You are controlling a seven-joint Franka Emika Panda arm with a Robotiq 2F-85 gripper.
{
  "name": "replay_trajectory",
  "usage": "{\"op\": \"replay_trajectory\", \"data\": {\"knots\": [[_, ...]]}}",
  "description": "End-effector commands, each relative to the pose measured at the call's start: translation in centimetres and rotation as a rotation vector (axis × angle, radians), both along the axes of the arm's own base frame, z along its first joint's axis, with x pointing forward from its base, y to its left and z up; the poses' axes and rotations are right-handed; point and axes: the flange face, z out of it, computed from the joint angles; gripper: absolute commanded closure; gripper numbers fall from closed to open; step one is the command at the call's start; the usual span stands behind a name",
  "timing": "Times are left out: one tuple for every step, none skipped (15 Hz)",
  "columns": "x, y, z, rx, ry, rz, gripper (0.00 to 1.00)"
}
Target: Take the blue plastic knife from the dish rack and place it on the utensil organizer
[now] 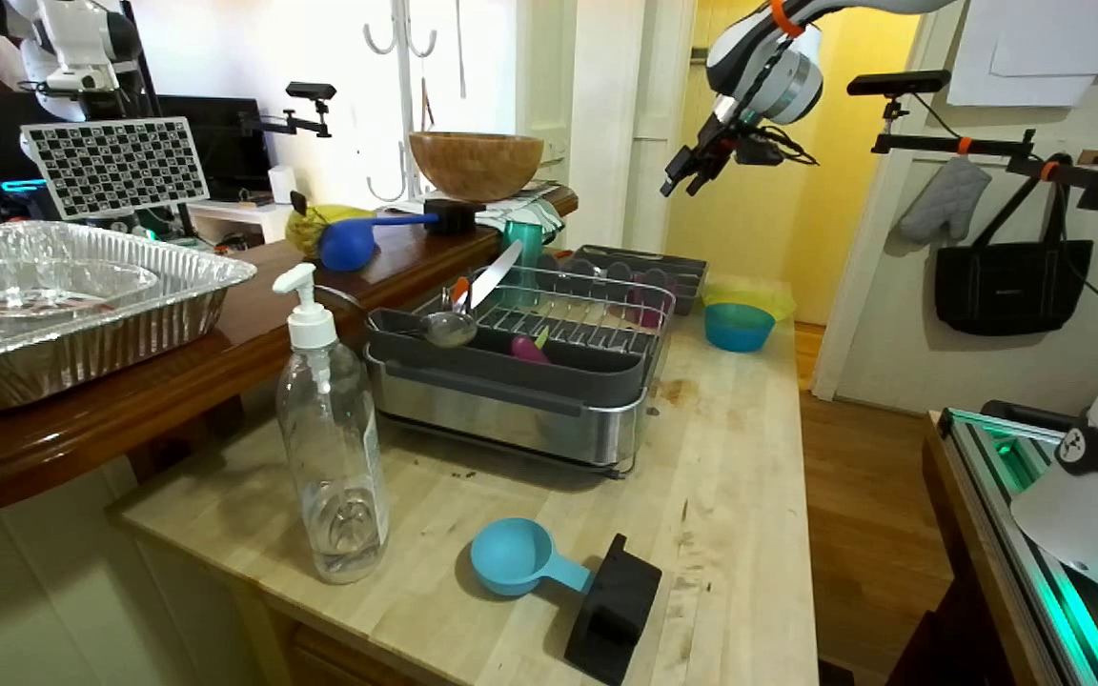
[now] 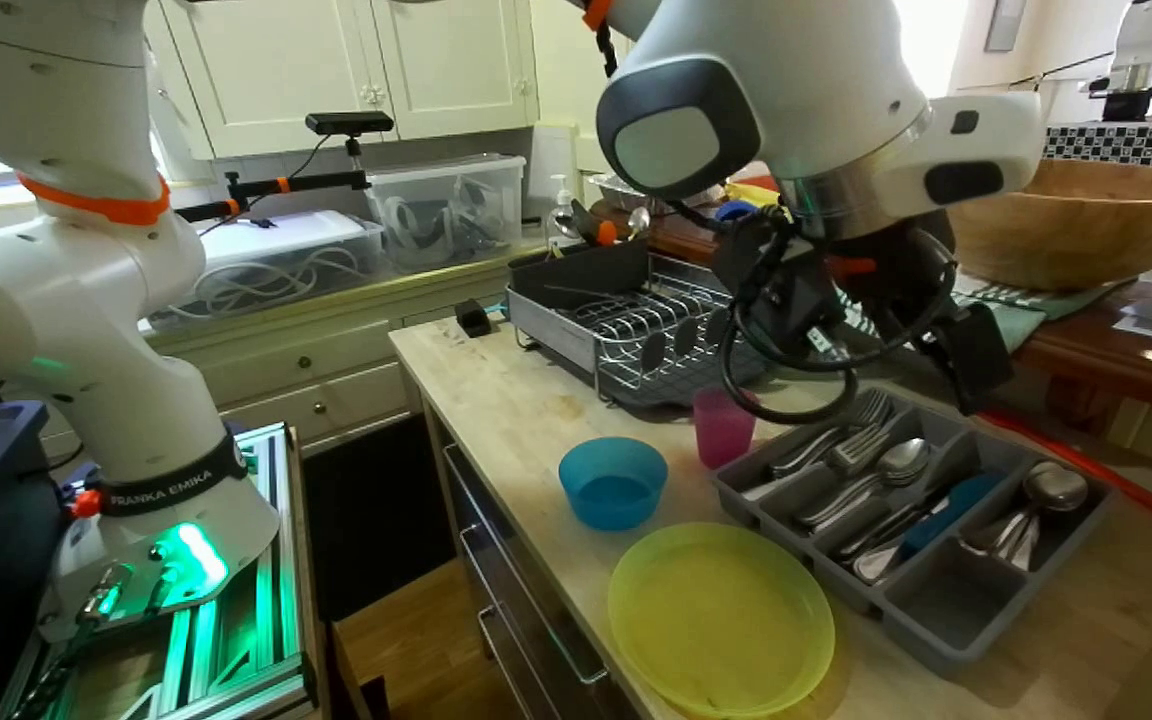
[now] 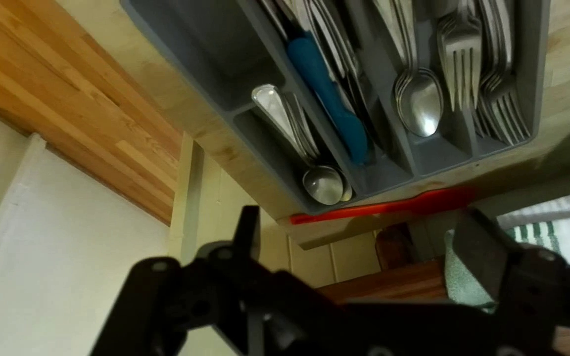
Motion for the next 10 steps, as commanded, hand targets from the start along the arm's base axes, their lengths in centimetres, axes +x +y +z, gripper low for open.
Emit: {"op": "replay_trajectory", "data": {"knots": [[-2.0,1.1,2.0,-0.068,0.056,-0.038,0.00],[-2.4,1.1,2.6,-0.080,0.071,-0.043,0.00],[-2.7,1.2,3.0,-0.094,0.091,-0.049,0.00],[-3.1,1.3,3.6,-0.105,0.108,-0.050,0.00],[-3.4,1.5,4.0,-0.113,0.124,-0.055,0.00],[-3.7,1.7,4.5,-0.122,0.135,-0.060,0.00],[-4.1,1.9,4.8,-0.125,0.151,-0.063,0.00],[-4.4,2.1,5.2,-0.128,0.166,-0.069,0.00],[-4.8,2.4,5.6,-0.119,0.183,-0.071,0.00],[-5.1,2.7,5.9,-0.108,0.199,-0.073,0.00]]}}
